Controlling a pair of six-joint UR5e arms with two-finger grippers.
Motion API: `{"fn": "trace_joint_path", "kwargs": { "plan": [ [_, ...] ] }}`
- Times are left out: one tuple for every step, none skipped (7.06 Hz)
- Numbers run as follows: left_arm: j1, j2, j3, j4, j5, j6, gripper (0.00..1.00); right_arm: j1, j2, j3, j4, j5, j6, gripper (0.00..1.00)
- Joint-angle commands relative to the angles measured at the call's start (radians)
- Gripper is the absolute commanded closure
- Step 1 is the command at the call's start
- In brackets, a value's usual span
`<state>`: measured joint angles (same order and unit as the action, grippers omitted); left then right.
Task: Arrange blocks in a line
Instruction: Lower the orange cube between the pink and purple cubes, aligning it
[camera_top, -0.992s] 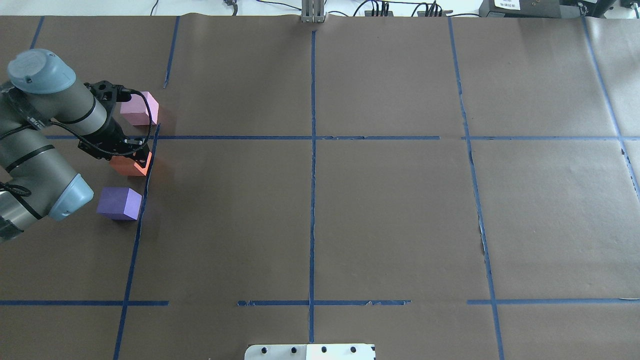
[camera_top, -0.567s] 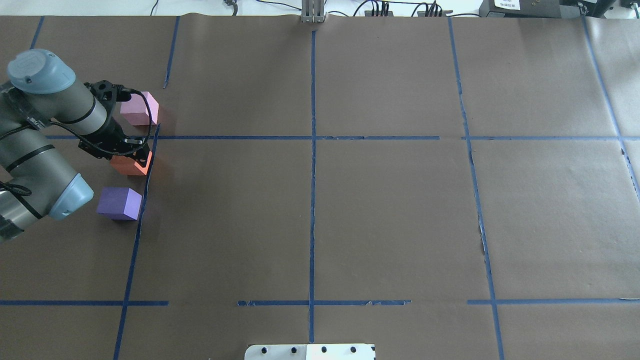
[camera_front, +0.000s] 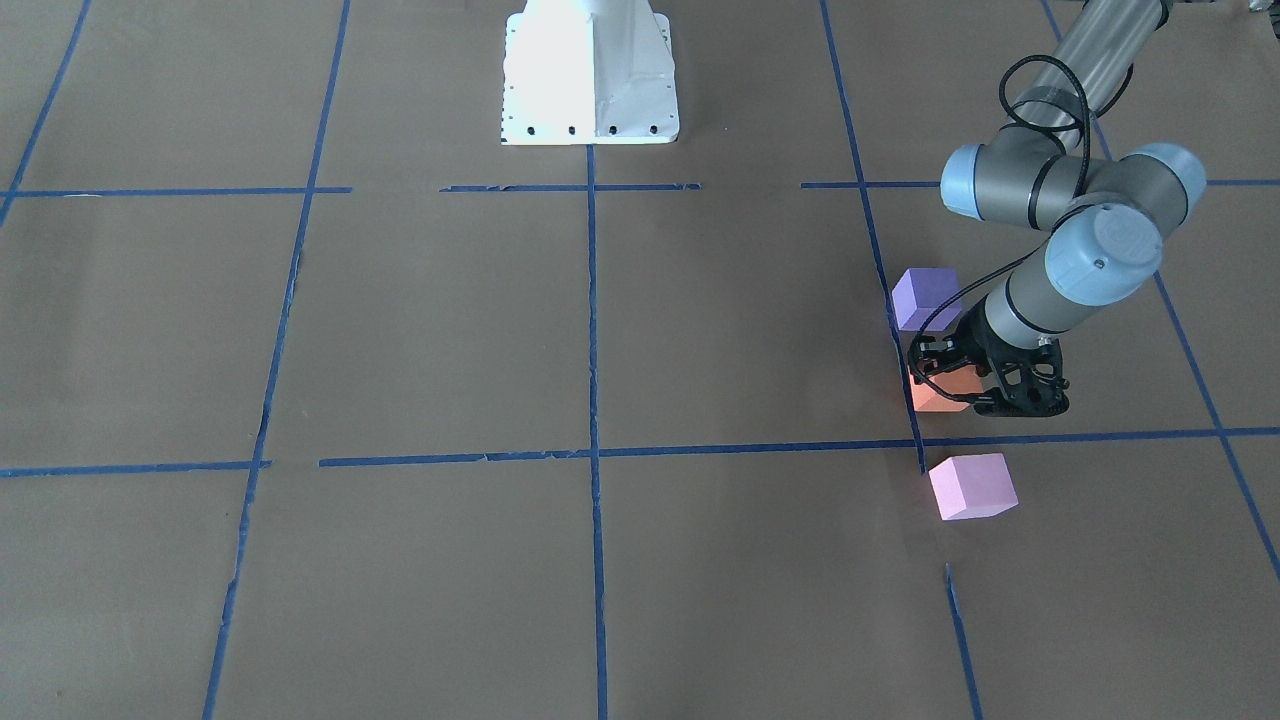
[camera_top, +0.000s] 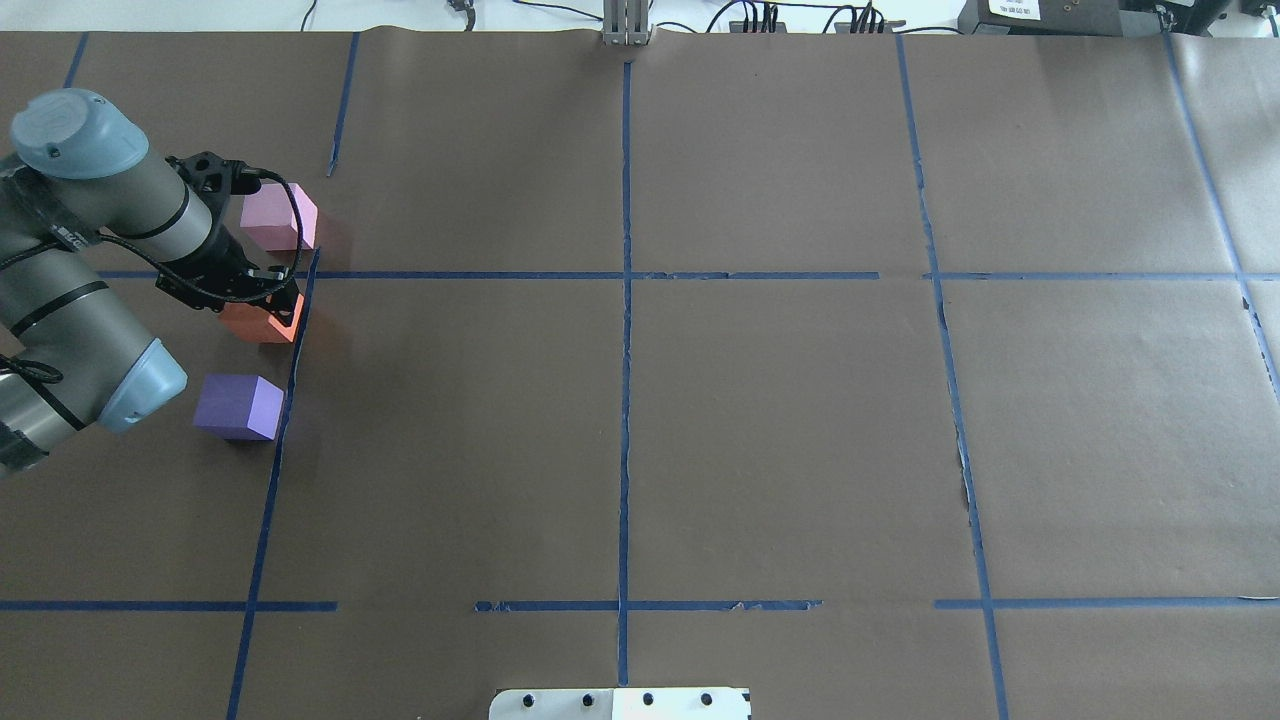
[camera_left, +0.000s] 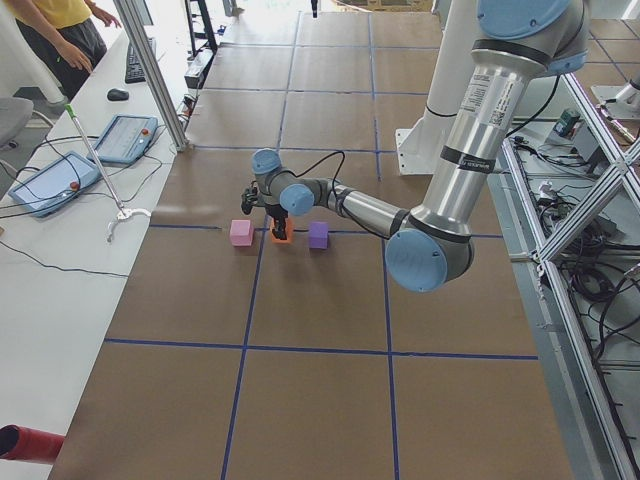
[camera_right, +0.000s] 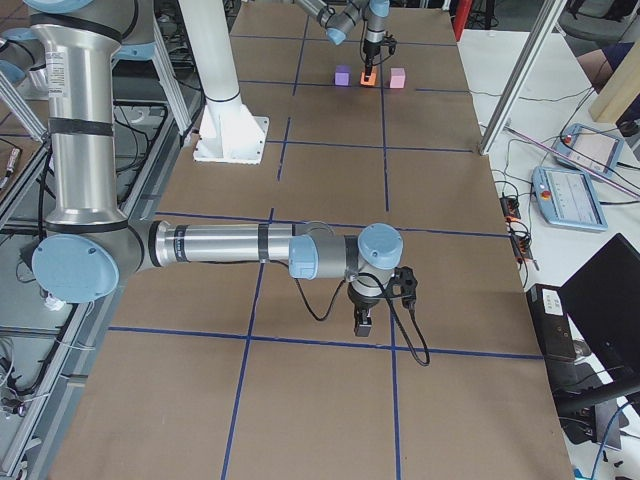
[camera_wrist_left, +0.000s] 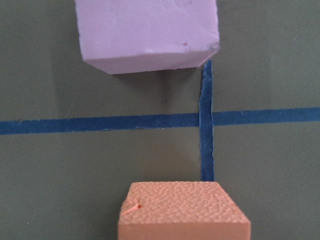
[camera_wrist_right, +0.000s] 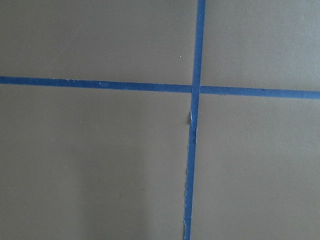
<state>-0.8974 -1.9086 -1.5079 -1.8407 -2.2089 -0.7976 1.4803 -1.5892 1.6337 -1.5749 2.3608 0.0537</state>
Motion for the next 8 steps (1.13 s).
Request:
{"fn": "trace_joint_path", "kwargs": {
  "plan": [
    [-0.003,-0.001,0.012,-0.011,0.0,0.0,0.74,0.0,0.0,0.0,0.001,0.0,0.0,0.0],
    [-0.005,-0.001,0.015,-0.012,0.0,-0.002,0.74,0.0,0.0,0.0,0.0,0.0,0.0,0.0],
    [-0.005,-0.001,0.015,-0.012,0.0,-0.002,0.74,0.0,0.0,0.0,0.001,0.0,0.0,0.0],
    [-0.006,-0.001,0.017,-0.012,0.0,-0.002,0.74,0.0,0.0,0.0,0.001,0.0,0.0,0.0],
    [-0.006,-0.001,0.018,-0.012,0.0,-0.002,0.73,0.0,0.0,0.0,0.001,0.0,0.0,0.0],
    [-0.006,-0.003,0.02,-0.014,-0.002,-0.027,0.69,0.0,0.0,0.0,0.0,0.0,0.0,0.0],
    [-0.005,-0.003,0.02,-0.02,-0.002,-0.035,0.68,0.0,0.0,0.0,-0.001,0.0,0.0,0.0],
    [-0.005,-0.003,0.028,-0.023,-0.002,-0.035,0.68,0.0,0.0,0.0,-0.001,0.0,0.0,0.0]
  ]
}}
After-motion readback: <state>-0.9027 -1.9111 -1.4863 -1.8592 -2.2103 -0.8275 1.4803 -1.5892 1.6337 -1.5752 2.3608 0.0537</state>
